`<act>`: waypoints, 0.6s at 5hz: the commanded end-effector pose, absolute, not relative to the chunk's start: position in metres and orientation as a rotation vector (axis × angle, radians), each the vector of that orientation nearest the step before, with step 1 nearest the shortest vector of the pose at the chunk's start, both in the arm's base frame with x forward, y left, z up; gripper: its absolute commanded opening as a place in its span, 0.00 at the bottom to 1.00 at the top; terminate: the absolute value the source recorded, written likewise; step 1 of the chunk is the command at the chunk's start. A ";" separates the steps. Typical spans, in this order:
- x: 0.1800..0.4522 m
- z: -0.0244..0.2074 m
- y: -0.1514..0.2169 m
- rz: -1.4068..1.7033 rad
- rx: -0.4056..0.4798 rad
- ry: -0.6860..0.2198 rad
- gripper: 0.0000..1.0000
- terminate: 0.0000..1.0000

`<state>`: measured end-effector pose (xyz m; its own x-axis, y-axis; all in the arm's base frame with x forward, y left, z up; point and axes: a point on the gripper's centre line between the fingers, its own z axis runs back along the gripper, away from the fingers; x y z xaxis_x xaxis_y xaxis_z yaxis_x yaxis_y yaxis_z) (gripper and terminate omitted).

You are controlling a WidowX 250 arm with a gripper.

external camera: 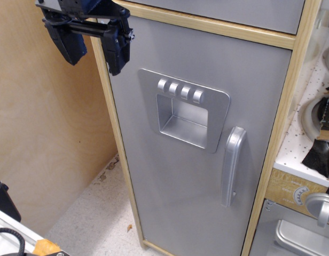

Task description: Open fridge

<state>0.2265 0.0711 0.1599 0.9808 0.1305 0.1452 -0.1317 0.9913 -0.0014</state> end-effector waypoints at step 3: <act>0.238 0.123 0.017 0.148 -0.084 -0.157 1.00 0.00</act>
<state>0.2354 0.0107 0.1135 0.9813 0.1507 0.1196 -0.1387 0.9850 -0.1030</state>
